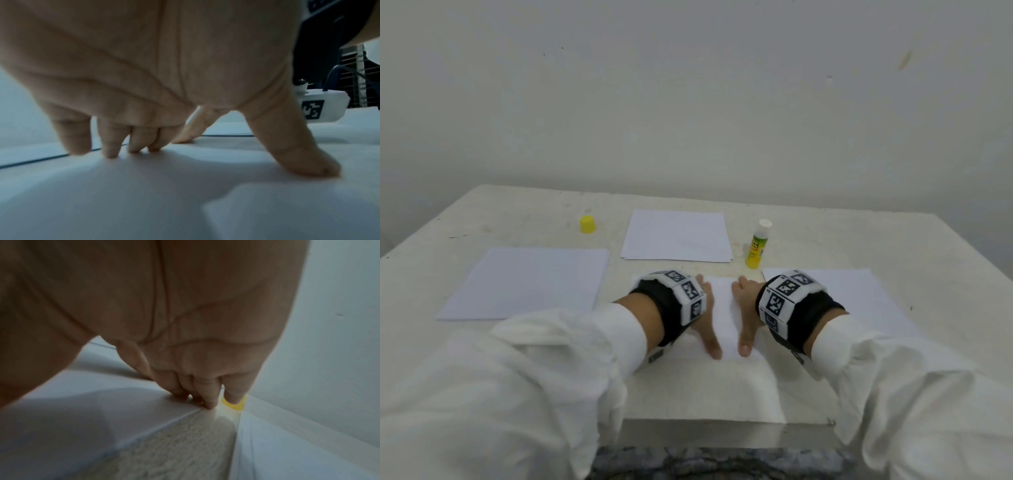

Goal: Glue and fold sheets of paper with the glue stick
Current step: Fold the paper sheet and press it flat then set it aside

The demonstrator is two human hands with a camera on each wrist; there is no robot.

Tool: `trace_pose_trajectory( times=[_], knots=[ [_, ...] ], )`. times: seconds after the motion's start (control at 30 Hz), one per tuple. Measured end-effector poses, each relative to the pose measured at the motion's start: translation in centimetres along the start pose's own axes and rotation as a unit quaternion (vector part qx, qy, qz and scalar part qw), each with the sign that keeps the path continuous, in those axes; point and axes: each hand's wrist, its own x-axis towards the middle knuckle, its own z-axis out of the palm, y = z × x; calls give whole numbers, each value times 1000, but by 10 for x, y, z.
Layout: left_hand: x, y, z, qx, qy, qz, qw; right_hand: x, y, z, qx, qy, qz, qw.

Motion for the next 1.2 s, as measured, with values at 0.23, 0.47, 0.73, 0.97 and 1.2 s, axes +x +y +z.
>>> trace_pose_trajectory(
  times=[0.23, 0.47, 0.73, 0.97, 1.2],
  knots=[
    [3, 10, -2, 3, -19, -5, 1000, 13, 5, 7, 9, 15, 4, 1000],
    [-20, -54, 16, -16, -59, -106, 993, -19, 16, -2, 5, -1, -55, 998],
    [-36, -75, 21, -37, -49, -130, 990, -15, 13, 0, 1, 39, -61, 997],
    [-46, -82, 20, -105, -15, -95, 990, -6, 11, 4, -1, 27, -43, 999],
    [-59, -89, 25, -387, 47, -83, 917, -18, 12, -5, 24, 6, -56, 998]
  ],
)
